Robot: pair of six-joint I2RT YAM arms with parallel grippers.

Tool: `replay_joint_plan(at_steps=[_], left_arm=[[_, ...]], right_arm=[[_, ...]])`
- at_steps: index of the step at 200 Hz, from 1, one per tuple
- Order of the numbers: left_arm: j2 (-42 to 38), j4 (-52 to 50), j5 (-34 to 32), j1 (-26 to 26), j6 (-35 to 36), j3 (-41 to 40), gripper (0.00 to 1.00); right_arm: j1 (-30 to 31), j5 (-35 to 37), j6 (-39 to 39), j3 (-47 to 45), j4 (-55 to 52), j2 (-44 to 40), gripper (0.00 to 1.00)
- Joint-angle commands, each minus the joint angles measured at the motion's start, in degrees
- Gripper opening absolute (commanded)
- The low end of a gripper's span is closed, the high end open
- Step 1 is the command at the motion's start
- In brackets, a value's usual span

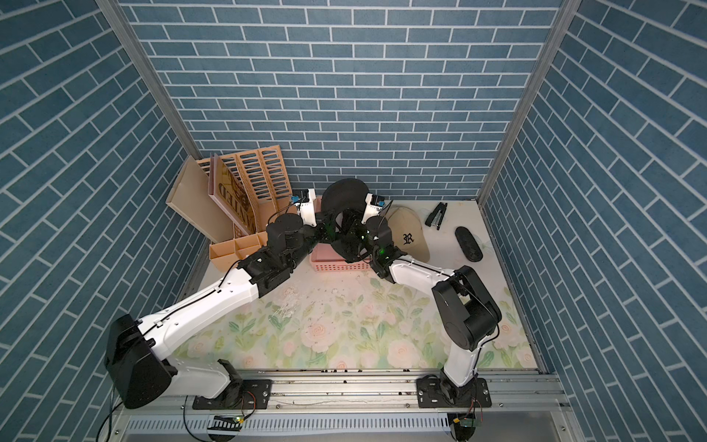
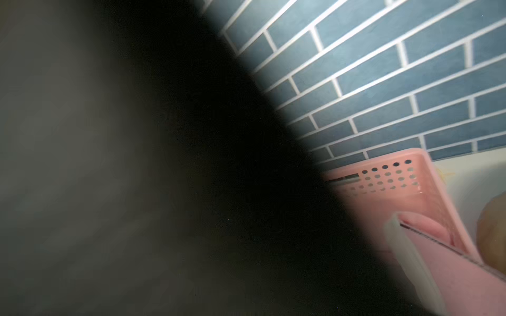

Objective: Turn the baseball cap inside out
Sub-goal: Turn over the baseball cap.

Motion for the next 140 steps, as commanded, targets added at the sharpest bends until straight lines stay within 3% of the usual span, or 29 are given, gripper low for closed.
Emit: replay_joint_plan(at_steps=[1, 35, 74, 109, 140], left_arm=[[1.41, -0.10, 0.65, 0.37, -0.04, 1.21, 0.00], [0.72, -1.15, -0.78, 1.08, -0.49, 2.06, 0.00], [0.85, -0.08, -2.19, 1.39, -1.53, 1.77, 0.00], [-0.85, 0.36, -0.43, 1.44, -2.25, 2.06, 0.00], [-1.91, -1.31, 2.00, 1.26, -2.26, 1.13, 0.00]], right_arm=[[3.53, -3.20, -11.08, 0.82, -3.69, -4.29, 0.49], [3.59, -10.98, -17.51, -3.04, -6.10, -8.49, 0.53], [3.79, -19.59, -16.67, -4.41, -4.90, -8.08, 0.52], [3.12, -11.25, -15.36, -5.66, -7.77, -8.14, 0.56], [-1.88, -5.37, -12.03, -5.34, -9.61, -10.56, 0.58]])
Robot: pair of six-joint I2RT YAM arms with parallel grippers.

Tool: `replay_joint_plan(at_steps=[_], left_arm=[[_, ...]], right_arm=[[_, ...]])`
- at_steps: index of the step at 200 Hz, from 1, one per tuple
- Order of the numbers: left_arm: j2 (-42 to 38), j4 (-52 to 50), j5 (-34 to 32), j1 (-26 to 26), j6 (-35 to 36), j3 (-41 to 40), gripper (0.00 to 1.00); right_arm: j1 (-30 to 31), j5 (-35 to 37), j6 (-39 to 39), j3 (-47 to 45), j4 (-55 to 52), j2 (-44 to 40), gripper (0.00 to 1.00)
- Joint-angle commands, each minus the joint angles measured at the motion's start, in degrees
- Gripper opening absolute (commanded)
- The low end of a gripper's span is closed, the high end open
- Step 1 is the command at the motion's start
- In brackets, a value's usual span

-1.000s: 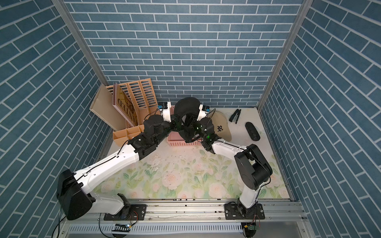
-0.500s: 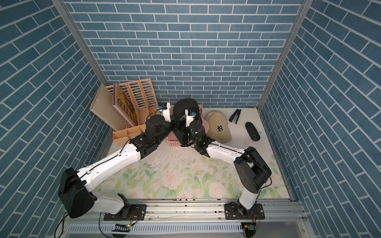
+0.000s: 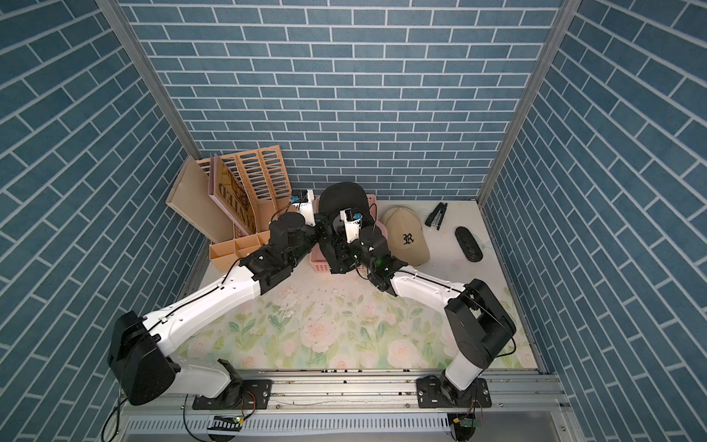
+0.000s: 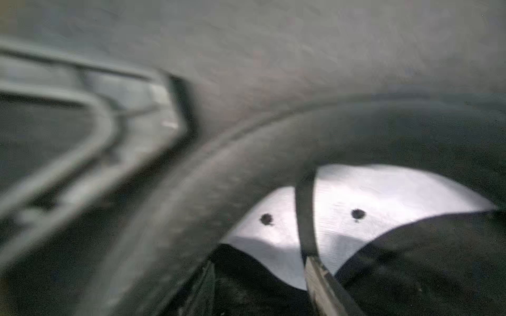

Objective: Turn the baseball cap inside out
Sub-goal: Turn over the baseball cap.

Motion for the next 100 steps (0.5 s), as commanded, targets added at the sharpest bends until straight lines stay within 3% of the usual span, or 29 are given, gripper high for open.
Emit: replay_joint_plan(at_steps=[1, 45, 100], left_arm=[[-2.55, 0.84, 2.08, -0.12, -0.90, 0.87, 0.00], [-2.52, 0.83, 0.11, -0.12, 0.03, -0.10, 0.00], [-0.15, 2.42, -5.61, 0.49, -0.29, 1.09, 0.00]], right_arm=[[-3.48, 5.49, 1.65, -0.07, -2.09, -3.50, 0.58], [-5.34, 10.87, -2.75, 2.77, -8.50, -6.89, 0.55], [-0.80, 4.97, -1.73, -2.43, -8.29, -13.19, 0.38]])
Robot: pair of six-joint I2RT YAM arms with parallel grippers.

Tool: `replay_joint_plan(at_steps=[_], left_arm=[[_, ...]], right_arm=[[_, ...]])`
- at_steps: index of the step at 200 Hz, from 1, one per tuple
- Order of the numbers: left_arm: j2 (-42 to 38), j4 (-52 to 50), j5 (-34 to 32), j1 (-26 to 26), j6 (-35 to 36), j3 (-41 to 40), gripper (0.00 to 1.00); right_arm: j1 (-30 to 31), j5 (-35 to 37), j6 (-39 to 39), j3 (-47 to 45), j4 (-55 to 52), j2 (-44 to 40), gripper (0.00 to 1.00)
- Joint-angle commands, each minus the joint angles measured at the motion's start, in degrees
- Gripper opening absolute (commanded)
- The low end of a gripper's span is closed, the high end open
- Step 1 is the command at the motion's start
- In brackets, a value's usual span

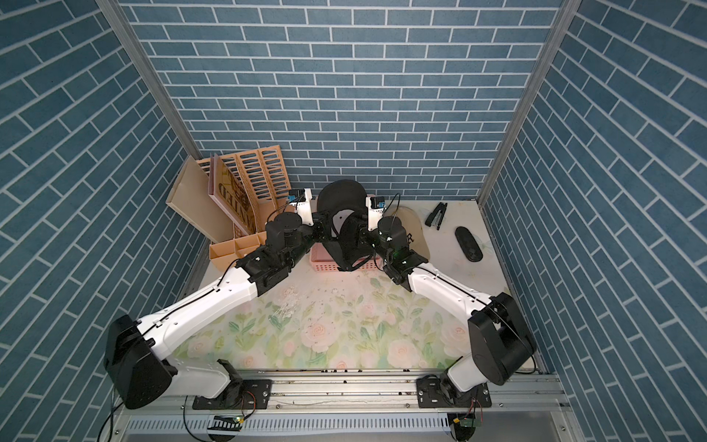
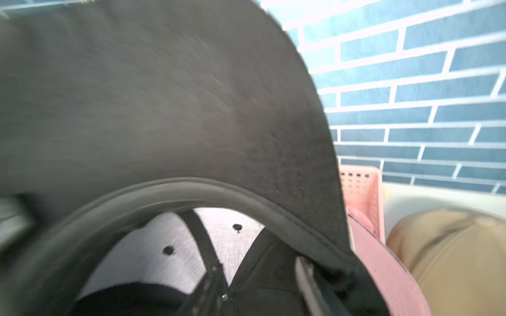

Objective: Turn the baseball cap inside out
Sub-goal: Turn over the baseball cap.

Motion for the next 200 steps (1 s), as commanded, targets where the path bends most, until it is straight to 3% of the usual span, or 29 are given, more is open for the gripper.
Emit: replay_joint_plan(at_steps=[1, 40, 109, 155, 200], left_arm=[[1.03, 2.24, -3.25, 0.54, -0.20, 1.18, 0.00], [1.53, 3.62, -3.23, 0.54, -0.65, 1.41, 0.00], [2.85, 7.78, -5.18, -0.86, -2.08, 0.20, 0.00], [4.52, 11.53, -3.89, -0.78, -0.54, 0.19, 0.00], [4.26, 9.08, -2.50, -0.82, 2.17, 0.67, 0.00]], right_arm=[[3.39, -1.90, -0.37, -2.63, -0.21, -4.06, 0.38], [5.94, -1.63, 5.52, -7.14, 5.33, -5.41, 0.32], [7.10, -2.96, 15.65, -5.44, 10.99, 4.42, 0.29], [6.45, -0.48, 15.01, -6.58, 6.98, 7.87, 0.28], [4.08, 1.31, 13.09, -8.26, 4.89, 0.13, 0.32]])
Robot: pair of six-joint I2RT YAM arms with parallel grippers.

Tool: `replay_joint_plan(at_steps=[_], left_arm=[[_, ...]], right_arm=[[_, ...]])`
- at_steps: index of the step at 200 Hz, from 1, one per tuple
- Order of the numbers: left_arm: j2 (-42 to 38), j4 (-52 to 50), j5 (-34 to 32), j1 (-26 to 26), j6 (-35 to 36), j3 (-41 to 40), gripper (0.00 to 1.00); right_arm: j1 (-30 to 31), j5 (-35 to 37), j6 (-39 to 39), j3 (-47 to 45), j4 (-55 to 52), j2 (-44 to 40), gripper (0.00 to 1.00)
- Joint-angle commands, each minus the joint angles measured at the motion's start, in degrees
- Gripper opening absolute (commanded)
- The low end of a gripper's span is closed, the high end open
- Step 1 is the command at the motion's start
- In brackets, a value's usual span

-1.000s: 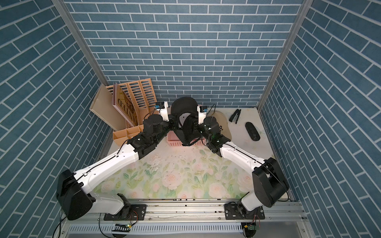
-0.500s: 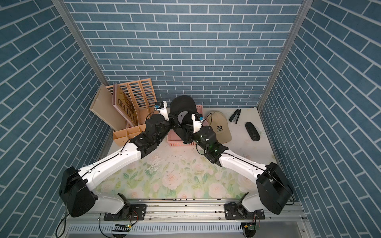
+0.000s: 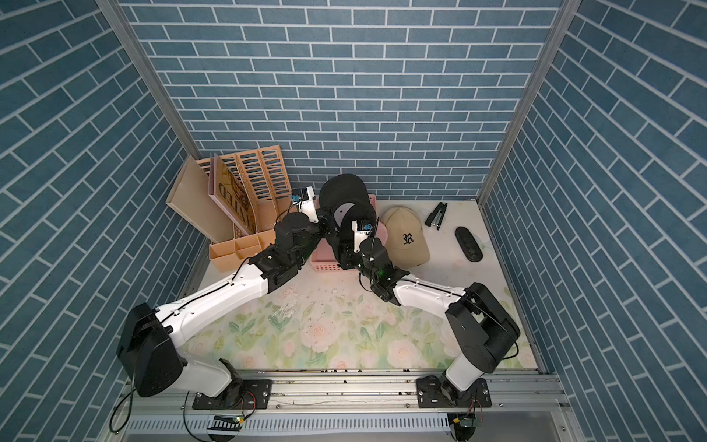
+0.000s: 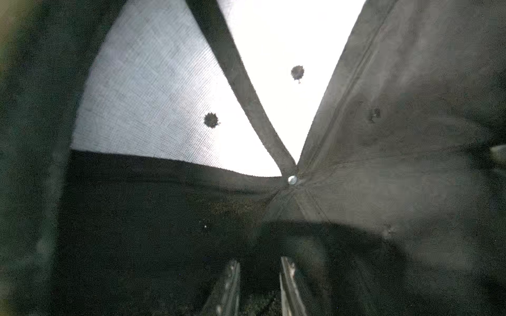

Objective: Turn the baseball cap inside out
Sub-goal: Turn over the baseball cap.

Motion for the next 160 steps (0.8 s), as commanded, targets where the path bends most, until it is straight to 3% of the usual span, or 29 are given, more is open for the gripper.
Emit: replay_joint_plan(at_steps=[1, 40, 107, 160], left_arm=[[-0.18, 1.33, 0.99, -0.08, 2.36, 0.65, 0.00], [-1.08, 0.32, 2.34, -0.14, 4.58, -1.03, 0.00], [-0.12, 1.96, 3.92, -0.30, 4.81, -1.06, 0.00], [1.98, 2.37, 6.39, -0.26, 4.22, 0.13, 0.00]], right_arm=[[-1.35, 1.97, -0.79, -0.65, -1.48, -6.02, 0.32], [-2.99, 2.91, -3.89, 1.81, -4.71, -10.23, 0.30], [-0.12, -0.64, -2.32, 8.11, -2.15, -0.88, 0.14], [1.66, -3.26, -1.78, 7.96, -1.10, 4.82, 0.13]])
